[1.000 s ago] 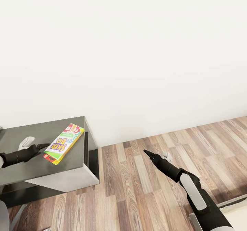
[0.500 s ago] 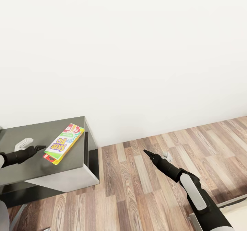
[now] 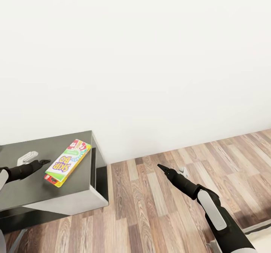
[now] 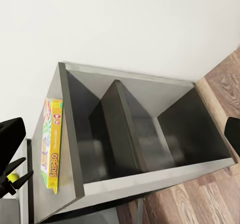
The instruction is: Put all the toys in the child's room - the three board games (two on the bed and one on the table), the two jigsaw puzzles on the table, and the tennis ball on the table - inside the toy box on the table in the child's room.
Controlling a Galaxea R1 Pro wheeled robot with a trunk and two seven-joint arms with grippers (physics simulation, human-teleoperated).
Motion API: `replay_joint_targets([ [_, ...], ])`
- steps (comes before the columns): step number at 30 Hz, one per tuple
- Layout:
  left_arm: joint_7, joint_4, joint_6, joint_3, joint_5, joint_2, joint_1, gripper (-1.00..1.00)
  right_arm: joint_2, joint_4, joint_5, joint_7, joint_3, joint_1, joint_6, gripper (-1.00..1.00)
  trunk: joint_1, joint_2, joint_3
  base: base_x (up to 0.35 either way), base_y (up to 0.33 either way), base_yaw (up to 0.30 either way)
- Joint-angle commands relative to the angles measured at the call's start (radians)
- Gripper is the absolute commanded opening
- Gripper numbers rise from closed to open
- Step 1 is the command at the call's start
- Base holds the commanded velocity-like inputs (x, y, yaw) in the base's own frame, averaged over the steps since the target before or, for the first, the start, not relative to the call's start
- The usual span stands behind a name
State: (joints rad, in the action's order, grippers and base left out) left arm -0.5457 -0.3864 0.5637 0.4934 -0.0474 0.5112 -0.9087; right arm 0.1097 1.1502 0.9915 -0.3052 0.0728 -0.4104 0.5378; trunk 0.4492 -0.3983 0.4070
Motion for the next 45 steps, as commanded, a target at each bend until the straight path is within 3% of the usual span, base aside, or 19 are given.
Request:
replay_joint_targets([
  [1,-0.001,0.0,0.009,0.005,-0.005,-0.001,-0.001,1.0,0.001,0.0,0.004,0.0,0.001,0.0,0.003,1.0,0.001,-0.002,0.002,0.113,0.0,0.0],
  [11,0.001,0.0,0.009,0.005,0.028,-0.003,0.0,1.0,0.001,0.0,0.004,0.0,0.001,-0.001,0.003,1.0,0.001,-0.002,0.002,0.036,0.0,0.0],
  [31,0.005,0.006,0.009,0.005,0.039,-0.006,0.001,1.0,0.001,0.0,0.004,0.0,0.001,-0.001,0.003,1.0,0.001,-0.002,0.002,0.046,0.0,0.0],
  [36,0.025,0.008,0.009,0.005,0.04,-0.017,0.001,1.0,0.001,0.0,0.004,0.0,0.001,-0.001,0.003,1.0,0.001,-0.002,0.002,0.0,0.0,0.0],
  [45,0.123,0.011,0.008,0.006,0.041,-0.035,0.001,1.0,0.001,0.0,0.004,0.0,0.001,-0.001,0.004,1.0,0.001,-0.002,0.002,0.0,0.0,0.0],
])
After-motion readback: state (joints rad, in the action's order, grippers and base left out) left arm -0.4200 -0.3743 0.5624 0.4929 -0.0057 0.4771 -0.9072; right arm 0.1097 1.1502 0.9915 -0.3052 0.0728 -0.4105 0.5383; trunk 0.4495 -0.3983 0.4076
